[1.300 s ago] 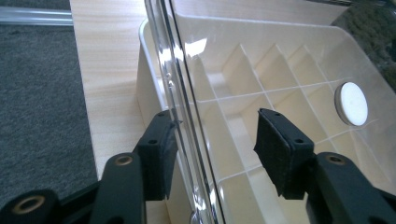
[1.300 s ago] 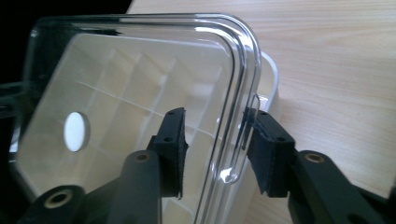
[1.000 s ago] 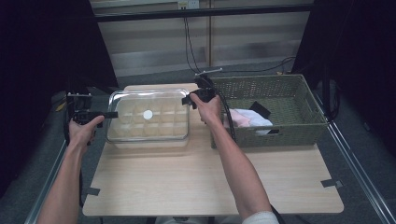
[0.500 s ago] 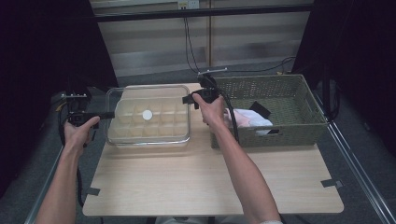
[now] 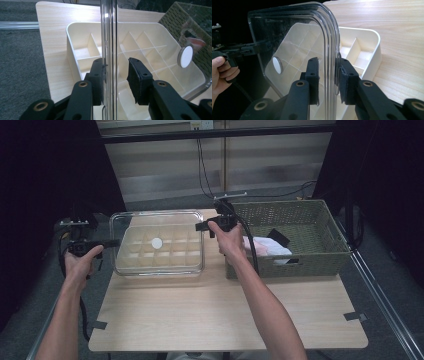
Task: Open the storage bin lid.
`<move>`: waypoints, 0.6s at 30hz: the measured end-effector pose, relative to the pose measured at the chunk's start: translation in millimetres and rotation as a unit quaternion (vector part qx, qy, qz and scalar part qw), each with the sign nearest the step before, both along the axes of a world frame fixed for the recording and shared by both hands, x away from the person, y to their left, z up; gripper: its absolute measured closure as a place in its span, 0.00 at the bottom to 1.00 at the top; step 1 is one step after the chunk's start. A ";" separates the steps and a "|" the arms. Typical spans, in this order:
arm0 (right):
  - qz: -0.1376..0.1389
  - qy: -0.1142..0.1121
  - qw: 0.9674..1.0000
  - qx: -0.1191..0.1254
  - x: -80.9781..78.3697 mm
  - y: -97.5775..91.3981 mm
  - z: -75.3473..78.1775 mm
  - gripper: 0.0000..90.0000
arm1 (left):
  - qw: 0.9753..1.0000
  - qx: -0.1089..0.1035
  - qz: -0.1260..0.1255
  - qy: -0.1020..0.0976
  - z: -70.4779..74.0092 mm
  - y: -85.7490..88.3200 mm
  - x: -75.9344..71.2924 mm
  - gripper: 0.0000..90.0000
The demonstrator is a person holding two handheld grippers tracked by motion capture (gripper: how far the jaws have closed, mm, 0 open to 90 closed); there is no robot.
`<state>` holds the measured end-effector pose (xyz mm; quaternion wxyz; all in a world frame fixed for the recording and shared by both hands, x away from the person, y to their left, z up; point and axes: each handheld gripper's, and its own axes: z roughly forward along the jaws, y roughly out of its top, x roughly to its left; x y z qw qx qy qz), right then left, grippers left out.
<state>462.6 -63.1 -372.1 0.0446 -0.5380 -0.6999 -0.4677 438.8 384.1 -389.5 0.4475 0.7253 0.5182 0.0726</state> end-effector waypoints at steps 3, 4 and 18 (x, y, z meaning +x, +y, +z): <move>0.002 -0.004 1.000 0.000 -2.4 -1.7 3.0 0.80 | 1.000 0.003 -0.001 -0.005 0.7 -3.0 -4.0 0.74; 0.001 -0.004 1.000 -0.001 -3.2 -2.4 4.1 0.80 | 1.000 0.000 -0.001 -0.006 0.9 -3.5 -4.9 0.74; 0.012 -0.021 0.999 0.032 -19.2 -15.1 13.3 0.81 | 0.999 -0.012 -0.021 -0.029 8.0 -4.4 -17.2 0.77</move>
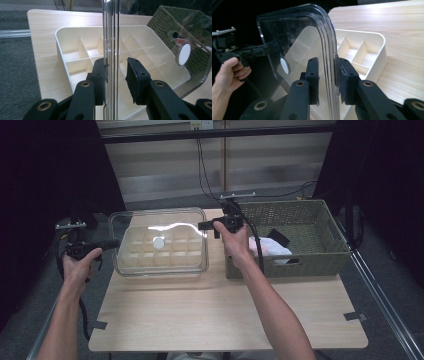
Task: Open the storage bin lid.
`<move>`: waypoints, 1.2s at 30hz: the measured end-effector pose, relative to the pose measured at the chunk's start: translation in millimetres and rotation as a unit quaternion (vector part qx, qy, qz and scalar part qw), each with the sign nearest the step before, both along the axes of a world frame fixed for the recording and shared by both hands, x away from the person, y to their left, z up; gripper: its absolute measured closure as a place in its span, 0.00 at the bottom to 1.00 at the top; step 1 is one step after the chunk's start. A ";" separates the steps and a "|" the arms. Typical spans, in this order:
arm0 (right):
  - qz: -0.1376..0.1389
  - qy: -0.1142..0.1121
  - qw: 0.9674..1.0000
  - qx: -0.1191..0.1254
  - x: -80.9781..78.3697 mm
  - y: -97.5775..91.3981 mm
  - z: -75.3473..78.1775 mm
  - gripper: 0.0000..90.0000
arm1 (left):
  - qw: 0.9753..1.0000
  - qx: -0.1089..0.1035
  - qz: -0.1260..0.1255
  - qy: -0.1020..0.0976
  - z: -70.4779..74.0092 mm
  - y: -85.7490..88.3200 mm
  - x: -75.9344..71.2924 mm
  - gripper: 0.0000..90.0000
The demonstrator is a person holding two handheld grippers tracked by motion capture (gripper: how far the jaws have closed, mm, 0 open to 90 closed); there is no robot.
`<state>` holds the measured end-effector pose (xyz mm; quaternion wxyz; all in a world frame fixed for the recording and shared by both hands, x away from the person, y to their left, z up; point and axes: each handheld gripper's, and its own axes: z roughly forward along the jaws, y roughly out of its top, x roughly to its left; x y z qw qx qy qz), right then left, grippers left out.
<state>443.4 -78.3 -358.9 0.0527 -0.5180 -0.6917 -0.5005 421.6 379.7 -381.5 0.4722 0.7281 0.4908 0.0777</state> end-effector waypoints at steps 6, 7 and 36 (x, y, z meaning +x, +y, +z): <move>0.004 -0.014 1.000 -0.005 -9.3 -2.5 6.4 0.81 | 1.000 0.007 -0.009 -0.015 7.8 -1.3 -8.0 0.77; 0.004 -0.014 1.000 -0.004 -11.0 -3.0 7.4 0.81 | 1.000 0.014 -0.009 -0.018 9.3 -2.6 -10.0 0.77; 0.031 -0.010 0.999 -0.014 -56.2 -3.6 2.5 0.81 | 0.999 0.016 -0.011 -0.025 7.8 -0.5 -52.8 0.78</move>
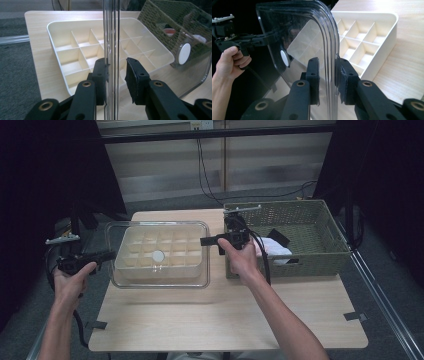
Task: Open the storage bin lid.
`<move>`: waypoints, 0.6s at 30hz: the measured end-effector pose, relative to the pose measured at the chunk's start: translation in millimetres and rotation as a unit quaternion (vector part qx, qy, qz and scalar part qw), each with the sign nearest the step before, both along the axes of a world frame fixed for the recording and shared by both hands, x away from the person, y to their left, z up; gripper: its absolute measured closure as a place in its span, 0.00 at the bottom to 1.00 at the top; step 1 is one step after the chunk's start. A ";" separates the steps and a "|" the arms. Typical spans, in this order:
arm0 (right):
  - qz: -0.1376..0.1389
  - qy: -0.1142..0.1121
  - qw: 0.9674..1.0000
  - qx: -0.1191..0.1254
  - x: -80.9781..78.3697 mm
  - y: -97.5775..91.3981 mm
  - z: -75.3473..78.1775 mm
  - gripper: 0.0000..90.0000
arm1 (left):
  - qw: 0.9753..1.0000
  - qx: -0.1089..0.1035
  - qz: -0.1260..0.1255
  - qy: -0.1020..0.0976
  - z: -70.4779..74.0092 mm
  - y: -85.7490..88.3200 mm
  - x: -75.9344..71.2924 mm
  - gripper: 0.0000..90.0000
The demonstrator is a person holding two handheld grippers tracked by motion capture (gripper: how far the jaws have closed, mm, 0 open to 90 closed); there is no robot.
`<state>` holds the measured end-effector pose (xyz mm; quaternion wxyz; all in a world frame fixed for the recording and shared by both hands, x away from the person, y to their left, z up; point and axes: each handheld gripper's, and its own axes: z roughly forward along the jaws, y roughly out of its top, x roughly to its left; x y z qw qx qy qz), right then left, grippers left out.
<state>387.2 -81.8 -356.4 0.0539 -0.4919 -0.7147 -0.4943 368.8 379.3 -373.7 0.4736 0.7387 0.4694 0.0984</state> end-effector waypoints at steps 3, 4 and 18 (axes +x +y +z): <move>0.002 0.008 1.000 0.003 -4.0 1.5 -5.7 0.82 | 1.000 -0.005 -0.002 0.004 -5.8 2.9 -3.0 0.78; 0.004 0.010 1.000 0.003 -5.3 2.0 -7.8 0.82 | 1.000 -0.005 -0.002 0.004 -5.8 2.9 -3.0 0.78; 0.024 0.009 1.000 -0.001 -25.9 5.9 -14.8 0.83 | 1.000 -0.010 -0.009 0.008 -12.1 10.7 -24.7 0.79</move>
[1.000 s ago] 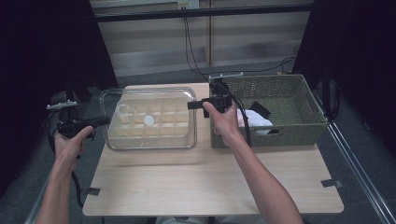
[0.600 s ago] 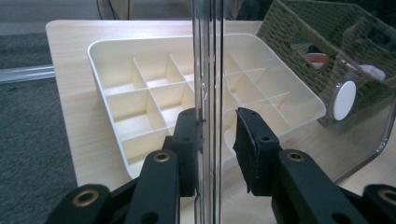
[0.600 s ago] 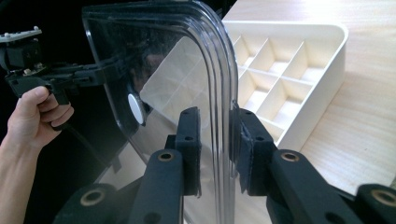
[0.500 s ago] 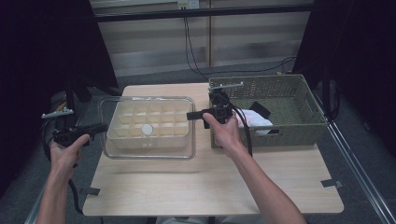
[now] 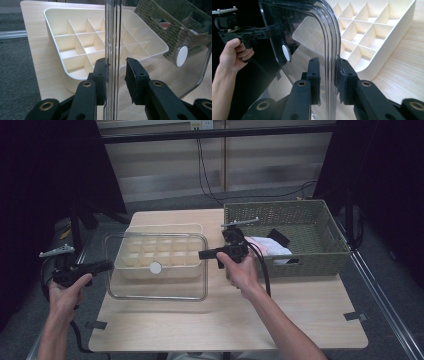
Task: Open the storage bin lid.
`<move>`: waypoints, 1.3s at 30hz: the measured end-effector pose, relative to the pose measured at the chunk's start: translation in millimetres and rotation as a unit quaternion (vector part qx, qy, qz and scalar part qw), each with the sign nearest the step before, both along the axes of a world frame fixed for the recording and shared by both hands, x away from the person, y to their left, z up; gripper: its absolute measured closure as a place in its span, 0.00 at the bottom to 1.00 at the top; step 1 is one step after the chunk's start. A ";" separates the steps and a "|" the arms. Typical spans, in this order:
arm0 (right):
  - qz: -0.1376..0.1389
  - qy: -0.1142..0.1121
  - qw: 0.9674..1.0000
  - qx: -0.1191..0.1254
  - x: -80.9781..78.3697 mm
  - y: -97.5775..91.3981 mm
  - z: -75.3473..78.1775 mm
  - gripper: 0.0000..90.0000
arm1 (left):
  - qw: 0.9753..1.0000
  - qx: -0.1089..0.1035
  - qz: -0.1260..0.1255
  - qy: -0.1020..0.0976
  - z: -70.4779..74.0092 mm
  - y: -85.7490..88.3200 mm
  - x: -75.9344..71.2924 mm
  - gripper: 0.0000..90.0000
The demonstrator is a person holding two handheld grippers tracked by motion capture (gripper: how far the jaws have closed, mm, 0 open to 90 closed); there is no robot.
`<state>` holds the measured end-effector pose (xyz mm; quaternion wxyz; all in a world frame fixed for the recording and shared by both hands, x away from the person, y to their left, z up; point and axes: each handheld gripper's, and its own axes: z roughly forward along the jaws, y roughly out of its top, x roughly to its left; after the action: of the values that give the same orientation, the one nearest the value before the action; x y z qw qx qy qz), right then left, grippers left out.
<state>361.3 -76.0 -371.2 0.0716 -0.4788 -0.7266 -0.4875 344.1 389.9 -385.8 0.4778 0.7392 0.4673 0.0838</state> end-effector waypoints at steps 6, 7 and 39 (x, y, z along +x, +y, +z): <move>0.005 0.002 1.000 0.001 -4.5 0.3 -3.2 0.83 | 1.000 0.001 0.001 0.003 -3.3 0.5 -4.6 0.79; 0.007 0.002 1.000 0.002 -6.1 0.5 -3.9 0.84 | 1.000 -0.001 0.003 0.005 -4.0 0.2 -5.5 0.79; 0.041 0.046 0.998 0.005 -35.9 18.2 -42.2 0.86 | 0.999 0.009 0.003 0.048 -34.4 19.6 -34.4 0.79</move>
<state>325.4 -57.8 -413.4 0.1273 -0.4700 -0.7394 -0.4649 309.7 409.5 -420.3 0.4479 0.7450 0.4915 0.0538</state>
